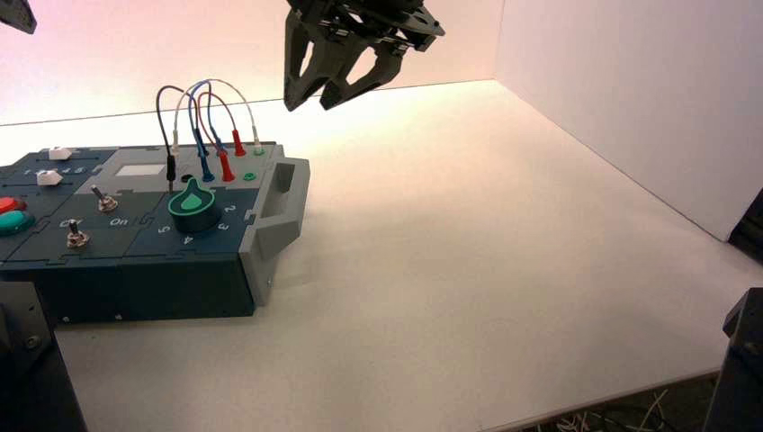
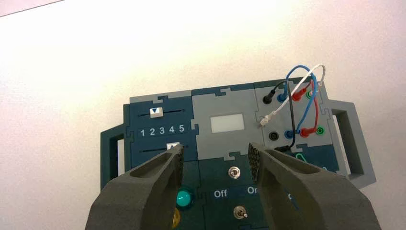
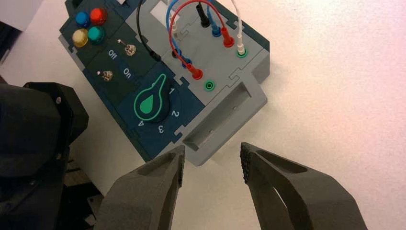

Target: Flip the bottom switch off with the left gripper.

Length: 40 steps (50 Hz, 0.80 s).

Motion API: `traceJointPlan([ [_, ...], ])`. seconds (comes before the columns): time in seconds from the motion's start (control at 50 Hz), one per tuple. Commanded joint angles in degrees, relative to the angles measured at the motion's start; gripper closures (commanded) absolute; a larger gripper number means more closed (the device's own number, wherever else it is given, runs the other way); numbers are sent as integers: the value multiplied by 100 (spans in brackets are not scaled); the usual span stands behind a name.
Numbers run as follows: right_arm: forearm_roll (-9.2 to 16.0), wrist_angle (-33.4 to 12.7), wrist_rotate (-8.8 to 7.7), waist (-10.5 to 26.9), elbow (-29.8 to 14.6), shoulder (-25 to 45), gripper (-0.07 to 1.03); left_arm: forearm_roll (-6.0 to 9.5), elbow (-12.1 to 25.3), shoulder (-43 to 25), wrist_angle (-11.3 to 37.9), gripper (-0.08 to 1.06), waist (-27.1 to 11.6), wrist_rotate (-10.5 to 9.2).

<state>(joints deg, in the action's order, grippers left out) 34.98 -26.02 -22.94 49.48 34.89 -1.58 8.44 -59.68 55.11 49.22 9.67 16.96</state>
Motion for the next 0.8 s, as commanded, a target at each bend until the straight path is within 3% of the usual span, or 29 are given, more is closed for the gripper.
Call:
traceJointPlan([
  [0.02, 35, 9, 9, 123, -264, -9, 36, 0, 79, -26, -26, 27, -26, -9],
  [0.08, 44, -62, 9, 141, -334, 26, 43, 0, 79, -26, -26, 27, -18, -9],
  [0.24, 44, -290, 9, 141, -536, 167, 82, -9, 70, -35, -26, 27, -18, -9],
  [0.48, 211, -325, 9, 141, -668, 334, 84, -9, 53, -35, -26, 27, -26, 0],
  [0.64, 396, -396, 9, 141, -694, 536, 98, -9, 53, -44, -26, 27, -26, -18],
  [0.8, 501, -466, 9, 149, -782, 773, 98, 0, 53, -26, -18, 27, -18, -18],
])
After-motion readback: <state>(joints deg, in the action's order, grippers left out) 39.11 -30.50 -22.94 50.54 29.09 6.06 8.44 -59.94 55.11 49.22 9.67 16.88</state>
